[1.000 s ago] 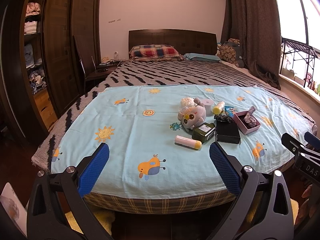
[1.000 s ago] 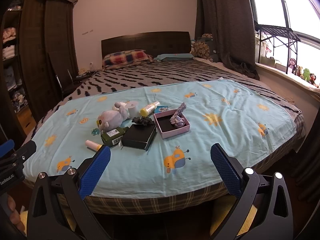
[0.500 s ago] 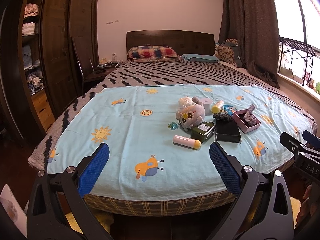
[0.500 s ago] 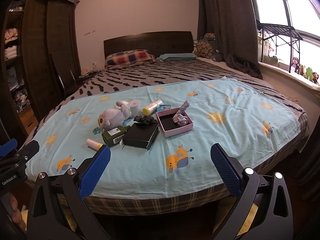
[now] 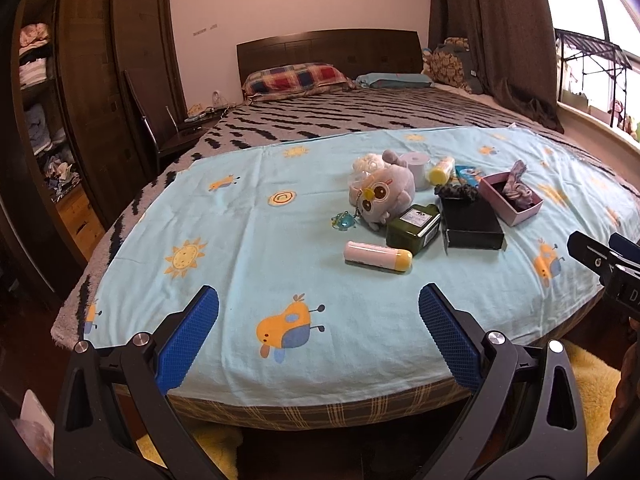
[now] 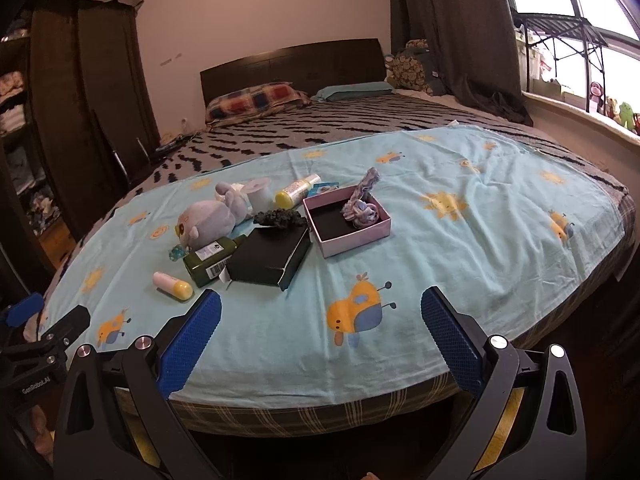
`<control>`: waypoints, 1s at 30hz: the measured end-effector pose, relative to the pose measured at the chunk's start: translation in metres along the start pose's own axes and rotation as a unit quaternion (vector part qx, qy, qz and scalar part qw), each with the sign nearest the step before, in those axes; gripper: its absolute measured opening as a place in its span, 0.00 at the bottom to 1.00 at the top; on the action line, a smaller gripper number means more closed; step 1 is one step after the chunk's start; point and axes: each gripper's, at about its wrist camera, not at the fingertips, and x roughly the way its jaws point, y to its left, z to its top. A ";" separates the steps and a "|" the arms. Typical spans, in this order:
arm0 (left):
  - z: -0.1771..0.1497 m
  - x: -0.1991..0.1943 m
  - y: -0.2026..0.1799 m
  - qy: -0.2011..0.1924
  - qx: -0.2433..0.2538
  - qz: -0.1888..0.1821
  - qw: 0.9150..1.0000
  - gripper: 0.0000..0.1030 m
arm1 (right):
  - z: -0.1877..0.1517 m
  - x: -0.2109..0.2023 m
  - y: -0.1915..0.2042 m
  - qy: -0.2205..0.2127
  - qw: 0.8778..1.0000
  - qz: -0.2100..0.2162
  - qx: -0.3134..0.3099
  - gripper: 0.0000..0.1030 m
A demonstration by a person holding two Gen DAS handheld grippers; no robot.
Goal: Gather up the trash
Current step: 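Grasp the knotted cloth in the pink box with the right gripper while the left grasps the white-yellow tube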
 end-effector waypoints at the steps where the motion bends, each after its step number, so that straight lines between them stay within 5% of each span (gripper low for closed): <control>1: 0.001 0.005 0.001 0.003 -0.002 -0.002 1.000 0.92 | 0.001 0.004 -0.001 0.003 1.000 0.003 -0.001 0.97; 14: 0.014 0.084 -0.013 0.070 0.016 -0.063 0.995 0.92 | 0.039 0.068 -0.015 0.032 0.998 0.048 0.003 0.96; 21: 0.015 0.114 -0.015 0.097 0.036 -0.079 0.991 0.92 | 0.060 0.102 -0.019 0.051 0.997 0.049 -0.012 0.50; 30: 0.022 0.130 -0.023 0.100 0.053 -0.094 0.989 0.92 | 0.072 0.123 -0.030 0.064 0.998 0.010 -0.012 0.47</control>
